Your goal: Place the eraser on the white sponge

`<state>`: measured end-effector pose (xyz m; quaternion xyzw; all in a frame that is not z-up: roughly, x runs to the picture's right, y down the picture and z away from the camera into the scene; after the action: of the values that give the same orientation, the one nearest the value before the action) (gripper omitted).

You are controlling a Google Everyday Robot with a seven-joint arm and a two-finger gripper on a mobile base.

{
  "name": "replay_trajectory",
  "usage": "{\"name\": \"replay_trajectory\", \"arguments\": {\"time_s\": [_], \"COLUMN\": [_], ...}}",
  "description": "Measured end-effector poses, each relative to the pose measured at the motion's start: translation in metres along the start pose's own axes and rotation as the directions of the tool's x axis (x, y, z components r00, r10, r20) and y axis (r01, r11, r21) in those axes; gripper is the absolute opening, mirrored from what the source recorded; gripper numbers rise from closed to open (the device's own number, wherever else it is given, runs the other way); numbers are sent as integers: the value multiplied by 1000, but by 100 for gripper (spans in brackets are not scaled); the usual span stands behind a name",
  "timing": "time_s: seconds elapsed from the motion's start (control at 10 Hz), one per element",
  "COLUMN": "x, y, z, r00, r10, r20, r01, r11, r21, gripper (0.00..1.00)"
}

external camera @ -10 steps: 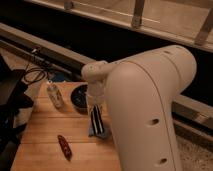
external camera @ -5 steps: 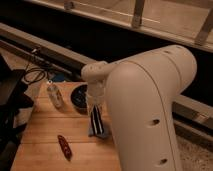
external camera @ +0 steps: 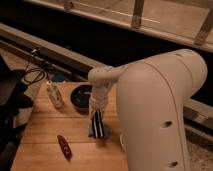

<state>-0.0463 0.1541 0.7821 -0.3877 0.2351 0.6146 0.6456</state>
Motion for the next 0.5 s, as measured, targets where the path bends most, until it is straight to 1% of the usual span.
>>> {"name": "replay_trajectory", "arguments": {"time_s": [0.1, 0.2, 0.3, 0.4, 0.5], "x": [1, 2, 2, 2, 1], "y": [-1, -3, -2, 0, 2], "z": [3, 5, 7, 9, 8], "r00": [1000, 1000, 1000, 1000, 1000], "r10": [5, 10, 11, 10, 5], "r20": [-2, -6, -5, -5, -3], "r01": [-5, -10, -11, -10, -5], "r11": [1000, 1000, 1000, 1000, 1000], "r21": [-10, -16, -22, -24, -20], "gripper": [68, 76, 80, 79, 71]}}
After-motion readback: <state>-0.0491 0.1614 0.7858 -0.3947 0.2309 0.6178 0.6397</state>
